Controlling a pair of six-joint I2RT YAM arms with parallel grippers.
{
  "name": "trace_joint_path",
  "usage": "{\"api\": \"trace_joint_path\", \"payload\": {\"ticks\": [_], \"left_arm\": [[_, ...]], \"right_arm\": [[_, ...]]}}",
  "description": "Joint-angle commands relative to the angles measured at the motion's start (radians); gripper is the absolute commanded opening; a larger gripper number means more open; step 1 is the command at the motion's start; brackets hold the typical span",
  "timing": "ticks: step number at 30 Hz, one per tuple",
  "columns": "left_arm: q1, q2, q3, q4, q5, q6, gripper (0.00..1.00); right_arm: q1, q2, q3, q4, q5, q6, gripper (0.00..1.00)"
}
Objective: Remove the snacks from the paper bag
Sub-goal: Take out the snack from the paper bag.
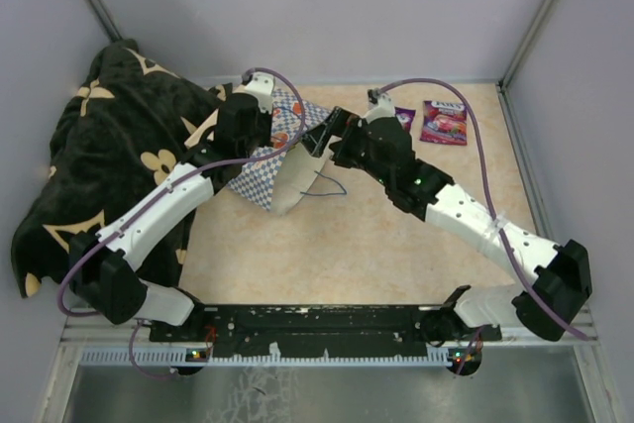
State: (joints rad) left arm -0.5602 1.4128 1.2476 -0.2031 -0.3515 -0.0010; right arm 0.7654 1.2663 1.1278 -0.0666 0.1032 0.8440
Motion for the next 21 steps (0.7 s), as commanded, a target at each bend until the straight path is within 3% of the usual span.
{"api": "trace_joint_path", "payload": {"ticks": [1, 2, 4, 8, 12, 17, 21], "left_arm": [[0.011, -0.026, 0.008, 0.003, -0.019, 0.004, 0.13], [0.011, -0.025, 0.009, 0.006, -0.016, 0.003, 0.13], [0.011, -0.026, 0.003, 0.011, -0.011, 0.004, 0.13], [0.024, -0.024, 0.000, 0.018, -0.004, 0.020, 0.13], [0.040, -0.023, 0.036, 0.010, 0.023, 0.026, 0.13], [0.043, -0.044, 0.032, 0.025, 0.091, 0.018, 0.13], [0.057, -0.062, -0.004, 0.034, 0.090, 0.022, 0.13]], "right_arm": [[0.014, 0.029, 0.031, 0.065, 0.027, -0.075, 0.99], [0.004, 0.030, 0.017, 0.067, 0.028, -0.132, 0.99], [-0.010, -0.014, -0.124, 0.232, 0.032, -0.191, 0.99], [-0.051, -0.072, -0.477, 0.709, 0.093, -0.018, 0.99], [-0.063, 0.091, -0.307, 0.498, 0.096, -0.030, 0.99], [-0.077, 0.274, -0.281, 0.664, 0.033, 0.040, 0.99], [-0.076, 0.438, -0.219, 0.757, -0.040, 0.112, 0.92]]}}
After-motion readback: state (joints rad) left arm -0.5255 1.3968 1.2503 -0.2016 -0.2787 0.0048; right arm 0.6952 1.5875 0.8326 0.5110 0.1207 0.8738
